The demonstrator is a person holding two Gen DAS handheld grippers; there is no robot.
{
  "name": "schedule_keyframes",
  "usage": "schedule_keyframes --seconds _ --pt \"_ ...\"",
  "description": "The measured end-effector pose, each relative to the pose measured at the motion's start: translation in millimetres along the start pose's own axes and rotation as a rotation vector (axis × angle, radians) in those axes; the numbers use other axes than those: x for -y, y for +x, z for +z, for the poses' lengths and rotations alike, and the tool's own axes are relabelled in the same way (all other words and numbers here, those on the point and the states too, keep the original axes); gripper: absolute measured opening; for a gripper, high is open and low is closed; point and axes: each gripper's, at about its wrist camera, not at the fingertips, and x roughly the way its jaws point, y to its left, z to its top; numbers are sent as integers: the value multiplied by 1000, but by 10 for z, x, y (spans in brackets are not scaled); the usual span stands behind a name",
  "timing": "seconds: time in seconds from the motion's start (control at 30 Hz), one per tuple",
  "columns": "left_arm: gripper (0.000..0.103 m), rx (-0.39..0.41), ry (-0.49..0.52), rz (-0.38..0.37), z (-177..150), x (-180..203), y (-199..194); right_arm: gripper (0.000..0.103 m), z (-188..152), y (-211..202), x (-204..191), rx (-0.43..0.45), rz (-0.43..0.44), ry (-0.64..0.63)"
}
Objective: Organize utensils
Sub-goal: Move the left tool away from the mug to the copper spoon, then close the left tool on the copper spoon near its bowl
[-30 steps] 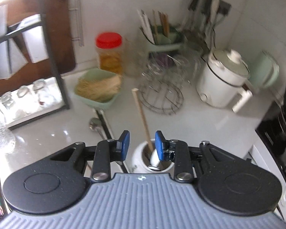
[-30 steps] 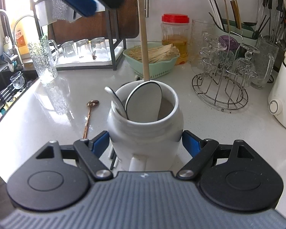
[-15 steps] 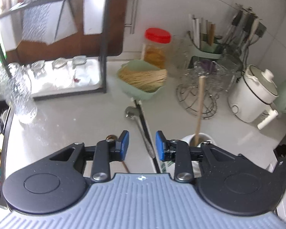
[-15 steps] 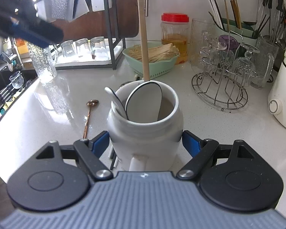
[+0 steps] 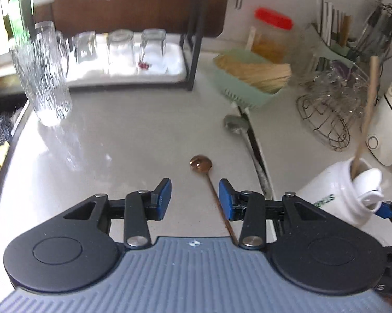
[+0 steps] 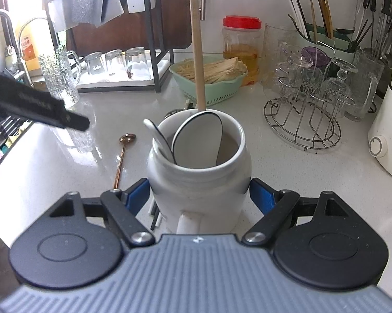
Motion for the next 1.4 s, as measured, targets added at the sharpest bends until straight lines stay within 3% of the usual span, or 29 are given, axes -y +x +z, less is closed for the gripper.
schedule_keyframes --seconds 0.23,0.63,0.93,1.03,1.17,1.4 --pt "46 -7 -38 -2 -44 -16 335 86 18 11 7 -9 12 -7" --pt "46 9 6 13 60 109 829 86 23 25 32 -8 28 -21" --pt "45 -1 18 71 153 212 910 86 22 36 53 -8 48 -30" --pt "44 -20 -4 71 188 198 918 86 23 37 55 -9 52 -31" --pt "32 -34 -1 77 222 200 932 86 29 44 60 -10 59 -36" --pt "31 -29 -6 52 233 218 942 86 27 54 61 -4 59 -42"
